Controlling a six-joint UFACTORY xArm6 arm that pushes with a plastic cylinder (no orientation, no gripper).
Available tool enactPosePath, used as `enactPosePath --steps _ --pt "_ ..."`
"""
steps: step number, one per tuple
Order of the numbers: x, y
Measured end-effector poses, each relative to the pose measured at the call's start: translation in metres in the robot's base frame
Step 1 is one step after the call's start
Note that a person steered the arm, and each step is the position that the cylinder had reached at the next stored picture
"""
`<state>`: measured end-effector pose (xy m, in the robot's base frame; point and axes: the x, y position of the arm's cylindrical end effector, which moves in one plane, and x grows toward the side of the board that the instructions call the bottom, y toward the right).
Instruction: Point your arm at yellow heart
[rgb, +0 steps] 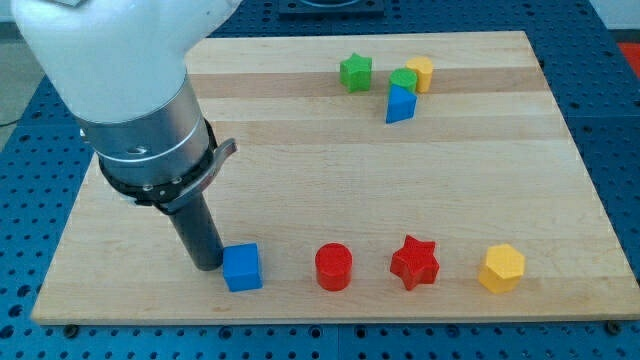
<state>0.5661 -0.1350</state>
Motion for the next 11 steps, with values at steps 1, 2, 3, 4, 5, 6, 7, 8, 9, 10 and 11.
enactPosePath --steps 1,2,3,4,5,6,7,8,9,10,11 --pt "0.000 0.007" --pt "0.000 0.031" --pt "0.000 0.013" --pt "-0.002 -0.048" --pt "-0.077 -0.096" --pt "-0.160 -0.060" --pt "-0.227 0.014" --pt "-0.307 0.078" --pt "-0.373 0.134" --pt "-0.364 0.194" --pt "-0.335 0.214"
